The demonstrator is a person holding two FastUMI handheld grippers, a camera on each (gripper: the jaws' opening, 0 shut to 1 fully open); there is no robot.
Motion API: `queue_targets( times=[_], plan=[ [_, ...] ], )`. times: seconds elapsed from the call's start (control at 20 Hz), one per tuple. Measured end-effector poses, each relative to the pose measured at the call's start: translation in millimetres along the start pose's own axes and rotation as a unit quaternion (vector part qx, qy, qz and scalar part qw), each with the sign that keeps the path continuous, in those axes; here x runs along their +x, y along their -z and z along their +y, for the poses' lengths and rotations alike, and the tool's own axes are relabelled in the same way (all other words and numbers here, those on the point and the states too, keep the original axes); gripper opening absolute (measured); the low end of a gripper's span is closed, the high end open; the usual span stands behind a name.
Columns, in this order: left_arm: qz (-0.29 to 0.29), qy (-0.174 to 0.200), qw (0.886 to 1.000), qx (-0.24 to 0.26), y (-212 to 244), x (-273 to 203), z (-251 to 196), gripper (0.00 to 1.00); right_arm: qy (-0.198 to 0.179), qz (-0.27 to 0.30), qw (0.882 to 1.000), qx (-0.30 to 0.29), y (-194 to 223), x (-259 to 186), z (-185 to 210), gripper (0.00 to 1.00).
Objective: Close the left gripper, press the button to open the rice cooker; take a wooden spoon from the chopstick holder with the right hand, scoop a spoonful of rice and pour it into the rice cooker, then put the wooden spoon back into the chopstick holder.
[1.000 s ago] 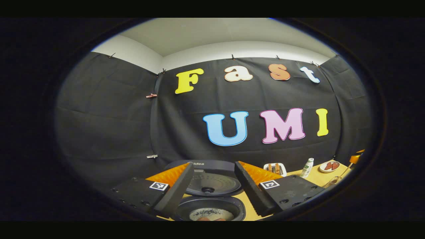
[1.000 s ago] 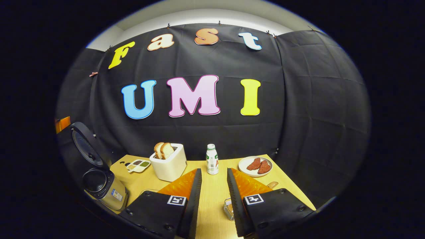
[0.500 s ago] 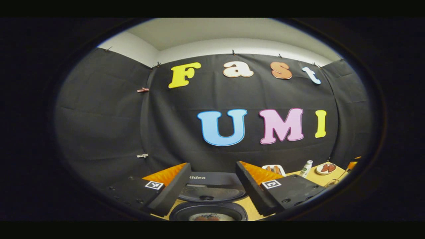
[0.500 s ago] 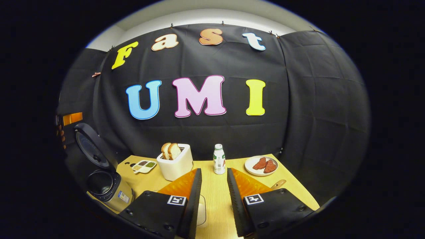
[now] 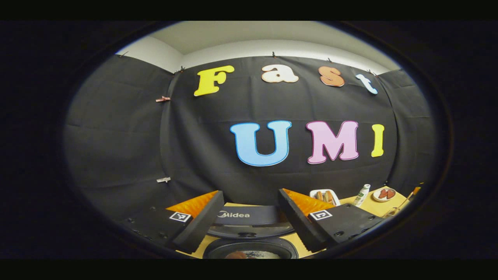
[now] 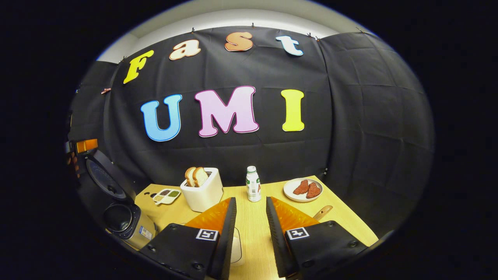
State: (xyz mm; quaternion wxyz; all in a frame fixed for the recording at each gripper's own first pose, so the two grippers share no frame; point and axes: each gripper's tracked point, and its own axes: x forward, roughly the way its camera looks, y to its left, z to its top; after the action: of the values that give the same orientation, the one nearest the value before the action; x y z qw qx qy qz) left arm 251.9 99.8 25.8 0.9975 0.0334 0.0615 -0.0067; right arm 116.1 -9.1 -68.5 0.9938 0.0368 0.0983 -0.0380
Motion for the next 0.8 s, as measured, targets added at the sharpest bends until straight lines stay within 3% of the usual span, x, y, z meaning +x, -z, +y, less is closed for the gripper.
queue_targets(
  times=[0.45,0.8],
  plan=[
    [0.009,0.006,1.0,-0.003,14,-32,-3,0.99,-0.001,-0.009,1.0,0.004,-6,-5,2,0.49],
    [0.028,0.004,1.0,-0.013,34,-73,-5,0.99,-0.025,-0.001,1.0,0.001,0,-9,18,0.49]
  ],
)
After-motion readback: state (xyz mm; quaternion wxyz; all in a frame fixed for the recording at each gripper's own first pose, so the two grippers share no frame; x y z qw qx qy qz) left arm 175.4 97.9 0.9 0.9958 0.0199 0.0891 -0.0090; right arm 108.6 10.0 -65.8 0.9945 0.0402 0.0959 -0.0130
